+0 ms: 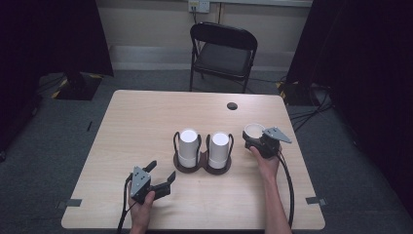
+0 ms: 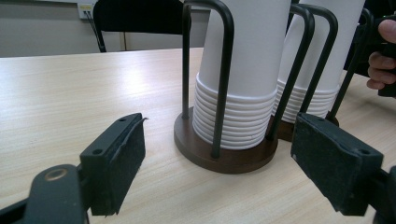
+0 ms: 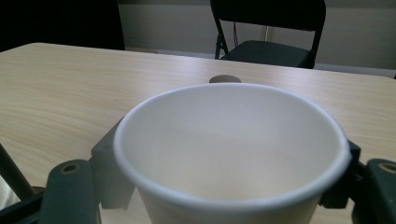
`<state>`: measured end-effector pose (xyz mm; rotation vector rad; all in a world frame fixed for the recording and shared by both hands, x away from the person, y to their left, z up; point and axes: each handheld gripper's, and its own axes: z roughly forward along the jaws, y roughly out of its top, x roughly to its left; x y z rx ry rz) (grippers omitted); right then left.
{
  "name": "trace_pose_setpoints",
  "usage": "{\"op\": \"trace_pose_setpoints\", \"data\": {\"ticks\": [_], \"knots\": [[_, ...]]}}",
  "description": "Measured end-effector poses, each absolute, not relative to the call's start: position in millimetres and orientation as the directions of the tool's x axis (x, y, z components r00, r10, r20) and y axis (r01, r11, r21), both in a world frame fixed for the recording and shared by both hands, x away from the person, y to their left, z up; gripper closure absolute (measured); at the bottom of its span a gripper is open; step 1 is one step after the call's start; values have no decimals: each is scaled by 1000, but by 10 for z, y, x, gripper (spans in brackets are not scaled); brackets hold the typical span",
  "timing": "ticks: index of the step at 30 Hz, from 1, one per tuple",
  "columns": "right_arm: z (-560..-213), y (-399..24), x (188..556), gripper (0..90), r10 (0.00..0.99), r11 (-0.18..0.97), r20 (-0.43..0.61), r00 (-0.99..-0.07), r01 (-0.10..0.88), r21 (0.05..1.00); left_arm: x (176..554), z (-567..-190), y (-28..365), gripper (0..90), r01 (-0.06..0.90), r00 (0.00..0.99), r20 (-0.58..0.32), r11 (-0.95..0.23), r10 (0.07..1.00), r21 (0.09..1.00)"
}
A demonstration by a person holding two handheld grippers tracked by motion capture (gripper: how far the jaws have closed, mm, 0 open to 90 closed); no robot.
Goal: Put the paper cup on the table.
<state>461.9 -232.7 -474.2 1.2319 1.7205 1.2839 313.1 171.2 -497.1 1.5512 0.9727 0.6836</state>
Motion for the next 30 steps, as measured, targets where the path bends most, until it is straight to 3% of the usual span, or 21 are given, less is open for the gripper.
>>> {"op": "trace_pose_setpoints", "data": {"ticks": [23,30], "knots": [[-4884,-2409,4467,225,943,58,65,-325,356,933,3122,-4972,1712,176,209,495,-75,-35,866,977],[-4905,-2415,4451,170,939,45,98,-330,400,916,3122,-4973,1719,176,205,499,-73,-35,863,978]]}}
